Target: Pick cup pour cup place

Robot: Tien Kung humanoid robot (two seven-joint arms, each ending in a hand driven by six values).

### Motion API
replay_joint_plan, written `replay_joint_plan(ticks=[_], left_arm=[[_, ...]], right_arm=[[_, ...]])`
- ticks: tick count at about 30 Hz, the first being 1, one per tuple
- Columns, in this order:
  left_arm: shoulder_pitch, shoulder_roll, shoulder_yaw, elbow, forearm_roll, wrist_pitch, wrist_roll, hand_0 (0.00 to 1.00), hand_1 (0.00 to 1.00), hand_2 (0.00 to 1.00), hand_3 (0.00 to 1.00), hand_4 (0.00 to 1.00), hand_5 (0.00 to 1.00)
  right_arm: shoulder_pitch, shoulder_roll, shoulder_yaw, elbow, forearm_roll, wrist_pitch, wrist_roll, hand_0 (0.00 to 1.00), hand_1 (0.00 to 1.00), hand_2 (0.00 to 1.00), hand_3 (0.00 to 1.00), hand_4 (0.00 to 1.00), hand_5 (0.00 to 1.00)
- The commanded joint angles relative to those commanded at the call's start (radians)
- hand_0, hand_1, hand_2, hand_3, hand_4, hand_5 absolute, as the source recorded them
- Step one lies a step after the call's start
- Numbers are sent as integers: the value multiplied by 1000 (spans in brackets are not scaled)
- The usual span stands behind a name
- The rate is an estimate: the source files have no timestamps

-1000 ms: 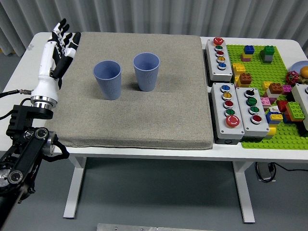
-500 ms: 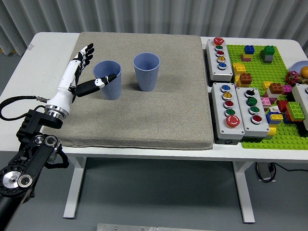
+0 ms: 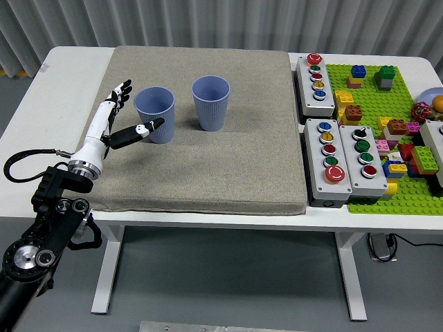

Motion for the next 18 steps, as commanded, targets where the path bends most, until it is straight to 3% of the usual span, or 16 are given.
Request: replay_joint_plan(ticks=[18], left_arm=[[-14,-12,-14,75,-22,-3,-14,991,984,998,998,998,395]], right_arm=[[4,3,-6,-1,4,-8,-6,676,623,589,575,2,260]])
